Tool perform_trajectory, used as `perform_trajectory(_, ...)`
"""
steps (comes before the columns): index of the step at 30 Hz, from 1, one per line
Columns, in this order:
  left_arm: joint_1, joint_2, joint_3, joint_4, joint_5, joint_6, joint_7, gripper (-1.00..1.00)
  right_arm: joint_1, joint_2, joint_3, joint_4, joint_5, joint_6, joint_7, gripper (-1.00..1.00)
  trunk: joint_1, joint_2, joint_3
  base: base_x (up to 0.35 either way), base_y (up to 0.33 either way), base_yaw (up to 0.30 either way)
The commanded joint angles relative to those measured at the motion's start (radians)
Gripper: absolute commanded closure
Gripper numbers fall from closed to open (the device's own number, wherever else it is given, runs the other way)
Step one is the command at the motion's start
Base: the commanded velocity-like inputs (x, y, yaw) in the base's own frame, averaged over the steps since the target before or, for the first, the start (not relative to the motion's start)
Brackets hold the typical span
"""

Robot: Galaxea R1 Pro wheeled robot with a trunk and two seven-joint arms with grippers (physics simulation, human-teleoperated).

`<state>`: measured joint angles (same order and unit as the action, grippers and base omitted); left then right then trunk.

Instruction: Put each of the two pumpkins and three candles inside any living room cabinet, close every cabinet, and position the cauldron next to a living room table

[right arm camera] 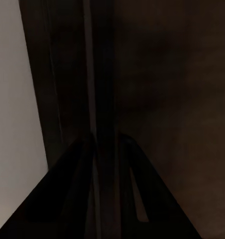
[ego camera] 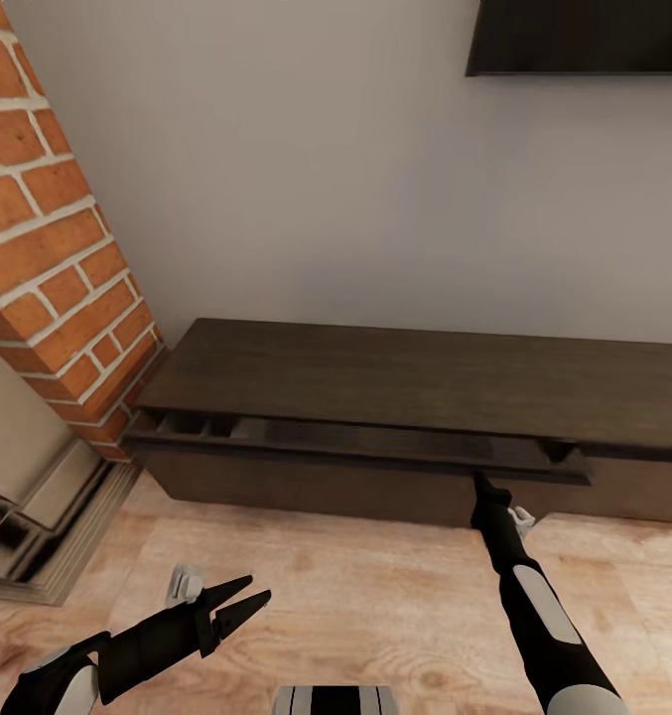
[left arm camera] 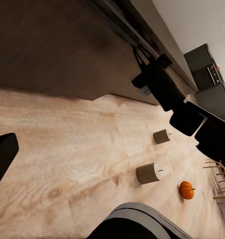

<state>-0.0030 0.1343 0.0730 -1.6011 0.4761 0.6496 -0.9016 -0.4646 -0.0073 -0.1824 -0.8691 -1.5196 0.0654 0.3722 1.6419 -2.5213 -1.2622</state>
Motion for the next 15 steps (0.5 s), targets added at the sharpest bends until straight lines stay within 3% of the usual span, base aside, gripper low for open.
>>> perform_trajectory(1, 0.0, 0.0, 0.001, 0.0, 0.005, 0.007, 0.0, -1.0, 0.0, 0.0, -0.012, 0.013, -0.017, 0.007, 0.002, 1.0, 0.0, 0.0, -0.001, -0.217, 0.0, 0.0)
perform_trajectory(15, 0.0, 0.0, 0.001, 0.0, 0.006, 0.007, 0.0, -1.0, 0.0, 0.0, -0.012, 0.013, -0.019, 0.007, 0.002, 1.0, 0.0, 0.0, -0.001, -0.217, 0.0, 0.0)
